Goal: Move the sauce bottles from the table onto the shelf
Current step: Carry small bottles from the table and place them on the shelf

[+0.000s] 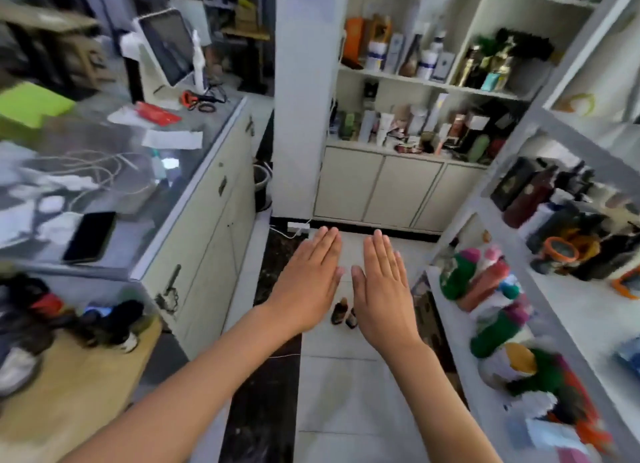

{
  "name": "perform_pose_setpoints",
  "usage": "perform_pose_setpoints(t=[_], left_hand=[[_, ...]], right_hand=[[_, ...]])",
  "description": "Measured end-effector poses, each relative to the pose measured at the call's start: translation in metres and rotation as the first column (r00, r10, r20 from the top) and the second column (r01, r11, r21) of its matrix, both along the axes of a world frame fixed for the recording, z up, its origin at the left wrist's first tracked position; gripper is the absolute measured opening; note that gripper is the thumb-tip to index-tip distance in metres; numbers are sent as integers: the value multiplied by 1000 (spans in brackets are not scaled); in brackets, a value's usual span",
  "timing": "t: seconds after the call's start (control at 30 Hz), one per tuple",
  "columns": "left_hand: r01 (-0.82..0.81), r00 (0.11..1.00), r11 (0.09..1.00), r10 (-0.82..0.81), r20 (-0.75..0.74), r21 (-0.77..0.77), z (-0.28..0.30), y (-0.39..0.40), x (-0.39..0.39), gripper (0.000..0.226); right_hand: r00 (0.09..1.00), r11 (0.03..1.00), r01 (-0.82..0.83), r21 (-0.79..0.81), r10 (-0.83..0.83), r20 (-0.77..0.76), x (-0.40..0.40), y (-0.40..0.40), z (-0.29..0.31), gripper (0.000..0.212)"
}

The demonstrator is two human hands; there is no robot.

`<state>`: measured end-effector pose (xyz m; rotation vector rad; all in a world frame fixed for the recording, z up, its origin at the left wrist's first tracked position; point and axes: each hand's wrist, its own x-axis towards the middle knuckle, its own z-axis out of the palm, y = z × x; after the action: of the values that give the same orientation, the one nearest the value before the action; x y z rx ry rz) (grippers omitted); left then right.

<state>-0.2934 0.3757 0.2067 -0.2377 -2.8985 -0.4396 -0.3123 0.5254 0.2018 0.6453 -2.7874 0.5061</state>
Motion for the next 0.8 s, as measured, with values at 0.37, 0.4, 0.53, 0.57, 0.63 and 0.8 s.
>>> perform_pose_setpoints(t=[0.37,0.4,0.53,0.57,0.63,0.8], left_hand=[[-440,896,892,429,118,101,-82,-236,113,72],[-479,876,871,467,119,108,-87,-250,122,67],[-603,797,780,579,172,169,-110,-290,153,53],[-632,775,751,607,176,191,-117,-299,159,53],[-685,728,682,655,201,258,-129,-313,167,47],[-773,595,464,768,238,433,-150,-342,164,36]], right_hand=[[894,901,-430,57,416,167,49,-258,-83,73],[877,884,-463,61,447,175,54,-275,-90,71],[777,802,-597,32,568,273,69,-329,-116,56],[745,780,-626,17,591,310,72,-340,-122,54],[692,759,-650,-27,606,392,74,-359,-135,52],[627,823,-559,-100,499,598,71,-398,-174,50]])
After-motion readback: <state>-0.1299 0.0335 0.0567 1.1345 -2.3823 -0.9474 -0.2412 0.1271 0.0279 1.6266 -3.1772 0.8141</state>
